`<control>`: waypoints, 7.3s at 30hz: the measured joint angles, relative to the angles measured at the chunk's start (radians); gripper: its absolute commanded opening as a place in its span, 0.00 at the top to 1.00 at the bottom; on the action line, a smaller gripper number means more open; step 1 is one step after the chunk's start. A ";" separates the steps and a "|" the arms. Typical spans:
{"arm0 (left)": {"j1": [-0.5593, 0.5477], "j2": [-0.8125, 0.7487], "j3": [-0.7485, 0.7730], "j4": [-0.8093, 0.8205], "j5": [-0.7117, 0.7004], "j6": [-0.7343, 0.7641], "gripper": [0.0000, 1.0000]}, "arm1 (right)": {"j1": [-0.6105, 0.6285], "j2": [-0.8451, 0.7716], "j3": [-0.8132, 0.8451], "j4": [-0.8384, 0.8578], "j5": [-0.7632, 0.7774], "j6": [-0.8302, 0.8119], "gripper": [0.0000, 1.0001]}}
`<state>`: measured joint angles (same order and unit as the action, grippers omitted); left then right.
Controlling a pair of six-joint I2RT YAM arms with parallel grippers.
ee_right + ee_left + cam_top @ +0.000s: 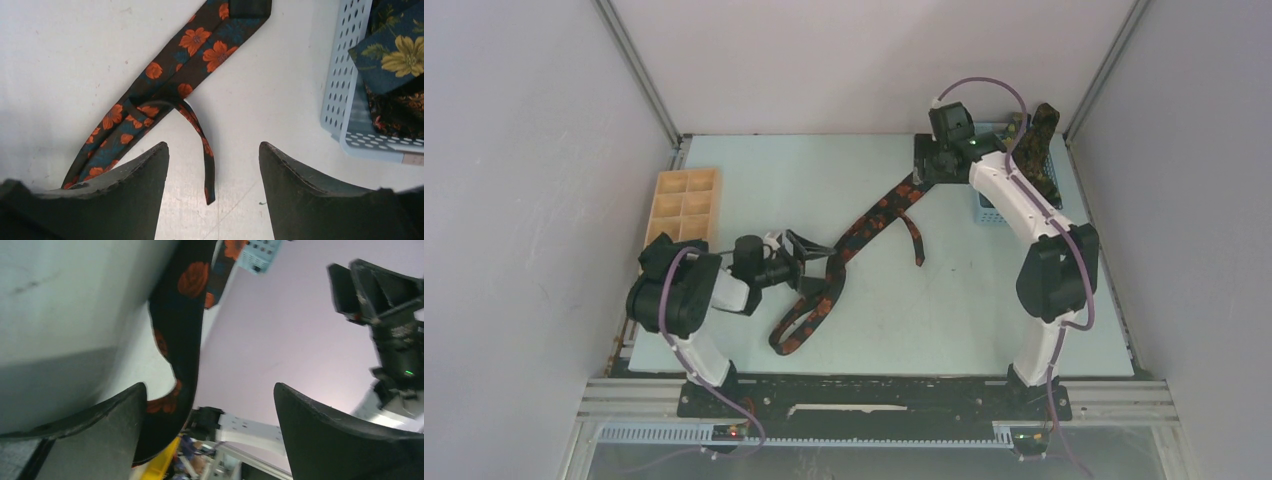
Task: Roll the ties
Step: Flatten out the tie at the center of the board.
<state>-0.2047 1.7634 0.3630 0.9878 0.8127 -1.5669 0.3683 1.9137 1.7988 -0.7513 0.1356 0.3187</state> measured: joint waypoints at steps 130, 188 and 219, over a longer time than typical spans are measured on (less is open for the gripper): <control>-0.655 -0.723 0.107 -1.312 -0.941 0.878 0.14 | 0.019 0.373 -0.013 0.086 -0.447 0.188 0.67; -0.107 -1.333 -0.024 -1.773 -1.262 0.494 0.39 | 0.342 -0.014 -0.338 0.164 -0.368 0.171 0.68; -0.084 -1.166 -0.110 -1.631 -1.271 0.494 0.60 | 0.357 0.052 -0.338 0.164 -0.368 0.171 0.69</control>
<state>-0.2882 0.5976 0.2527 -0.6430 -0.4587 -1.0725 0.7258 1.9656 1.4612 -0.5877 -0.2321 0.4900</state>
